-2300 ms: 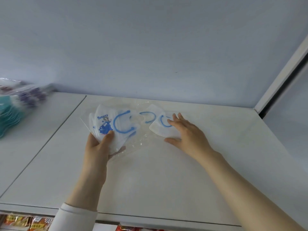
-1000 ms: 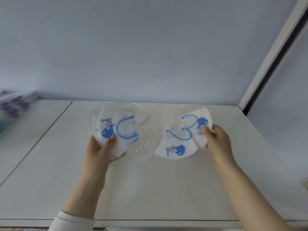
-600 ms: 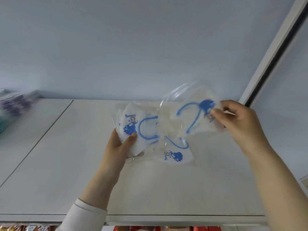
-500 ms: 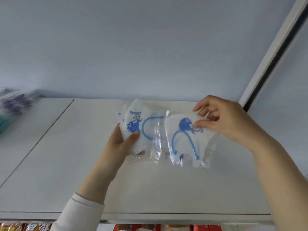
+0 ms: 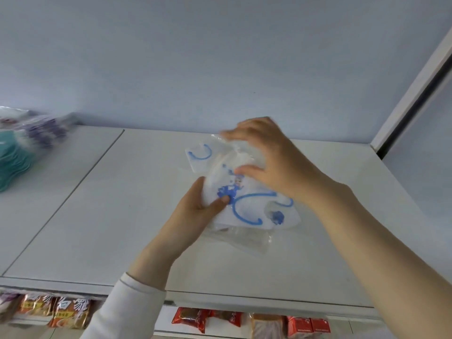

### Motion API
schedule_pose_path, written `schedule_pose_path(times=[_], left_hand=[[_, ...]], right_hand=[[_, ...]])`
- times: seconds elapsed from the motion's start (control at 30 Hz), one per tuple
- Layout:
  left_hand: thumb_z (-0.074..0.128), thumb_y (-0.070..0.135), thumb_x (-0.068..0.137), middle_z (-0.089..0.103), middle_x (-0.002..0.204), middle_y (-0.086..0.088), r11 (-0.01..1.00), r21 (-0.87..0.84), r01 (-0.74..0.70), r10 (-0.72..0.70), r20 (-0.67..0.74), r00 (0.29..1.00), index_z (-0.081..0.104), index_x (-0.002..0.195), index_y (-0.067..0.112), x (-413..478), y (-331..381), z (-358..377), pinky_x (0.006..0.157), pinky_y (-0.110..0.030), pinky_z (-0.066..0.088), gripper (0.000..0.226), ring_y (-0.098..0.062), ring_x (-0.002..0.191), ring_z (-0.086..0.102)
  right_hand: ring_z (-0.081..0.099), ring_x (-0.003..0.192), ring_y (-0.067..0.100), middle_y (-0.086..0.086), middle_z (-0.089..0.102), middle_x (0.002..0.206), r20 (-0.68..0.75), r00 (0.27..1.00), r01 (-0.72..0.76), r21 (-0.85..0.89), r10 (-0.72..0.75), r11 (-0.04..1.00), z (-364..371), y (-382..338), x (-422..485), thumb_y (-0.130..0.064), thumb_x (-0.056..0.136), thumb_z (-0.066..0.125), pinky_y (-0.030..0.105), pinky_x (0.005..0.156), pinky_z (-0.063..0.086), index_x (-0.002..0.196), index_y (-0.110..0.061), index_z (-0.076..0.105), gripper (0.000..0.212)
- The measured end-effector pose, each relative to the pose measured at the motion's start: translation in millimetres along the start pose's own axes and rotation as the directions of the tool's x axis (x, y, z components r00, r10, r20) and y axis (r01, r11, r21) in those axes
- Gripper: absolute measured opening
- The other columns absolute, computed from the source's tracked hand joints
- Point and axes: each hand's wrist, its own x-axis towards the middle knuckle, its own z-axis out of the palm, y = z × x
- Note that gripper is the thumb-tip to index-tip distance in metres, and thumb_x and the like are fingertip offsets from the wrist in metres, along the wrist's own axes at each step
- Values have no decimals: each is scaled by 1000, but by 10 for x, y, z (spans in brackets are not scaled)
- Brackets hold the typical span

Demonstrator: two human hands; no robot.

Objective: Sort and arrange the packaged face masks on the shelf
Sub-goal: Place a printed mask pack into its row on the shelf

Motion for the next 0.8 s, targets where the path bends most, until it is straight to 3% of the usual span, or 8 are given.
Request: schedule_pose_path(times=[0.1, 0.17, 0.27, 0.47, 0.57, 0.67, 0.73, 0.8], left_hand=[[60, 9, 89, 65, 85, 1, 989, -145, 3, -39, -247, 968, 56, 93, 15, 8, -35, -180, 53, -20, 51, 9, -5, 69, 63], [57, 9, 91, 65, 87, 0, 977, -214, 10, -82, -330, 940, 55, 95, 14, 19, -38, -310, 53, -23, 54, 7, -8, 71, 64], [55, 10, 93, 66, 92, 0, 976, -219, 24, -105, -367, 924, 56, 102, 15, 56, -65, -385, 56, -27, 57, 11, -8, 73, 65], [55, 11, 93, 66, 99, -5, 979, -195, 57, -124, -354, 927, 55, 115, 10, 64, -102, -338, 58, -29, 58, 22, -18, 84, 64], [56, 11, 92, 65, 101, -7, 977, -209, 49, -127, -379, 917, 54, 115, 8, 67, -133, -304, 56, -30, 57, 23, -21, 84, 64], [63, 17, 89, 67, 102, -9, 980, -191, 59, -131, -389, 912, 55, 106, 15, 78, -162, -167, 76, -50, 57, 19, -31, 95, 65], [64, 18, 88, 67, 102, -8, 983, -170, 62, -121, -362, 924, 55, 101, 19, 89, -141, -12, 82, -57, 53, 16, -30, 98, 64], [61, 14, 90, 66, 99, -5, 982, -182, 49, -108, -331, 937, 54, 100, 19, 100, -107, 135, 78, -54, 55, 13, -22, 91, 65]], right_hand=[[45, 119, 28, 11, 52, 126, -87, 912, -408, -88, 401, 909, 5, 309, -347, -26, 79, 71, 17, 100, 26, 130, -9, 51, 57], [35, 132, 25, 7, 40, 139, 209, 743, -596, -227, 636, 770, 68, 447, -600, -35, 78, 73, 25, 105, 25, 138, -12, 41, 71], [36, 132, 15, -1, 37, 142, 447, 610, -614, -256, 655, 747, 172, 449, -762, -39, 76, 73, 30, 107, 30, 143, -16, 32, 82], [50, 89, 13, -5, 52, 98, 315, 591, -725, -197, 743, 660, 107, 479, -811, -29, 71, 80, 25, 77, 38, 124, -19, 51, 61], [48, 69, 14, -2, 52, 75, 233, 599, -800, 116, 766, 589, -81, 497, -861, -17, 67, 82, 19, 60, 38, 83, -17, 56, 30], [61, 69, 12, 0, 64, 75, 296, 546, -646, 744, 784, 170, -335, 450, -853, -40, 36, 92, 14, 60, 50, 82, -13, 61, 62], [68, 78, 13, 2, 70, 87, 373, 560, -516, 855, 739, -40, -321, 411, -767, -48, 23, 92, 23, 66, 56, 93, -11, 64, 84], [65, 83, 17, 3, 68, 88, 391, 546, -542, 839, 741, -44, -134, 325, -631, -48, 35, 90, 27, 72, 52, 93, -12, 63, 73]])
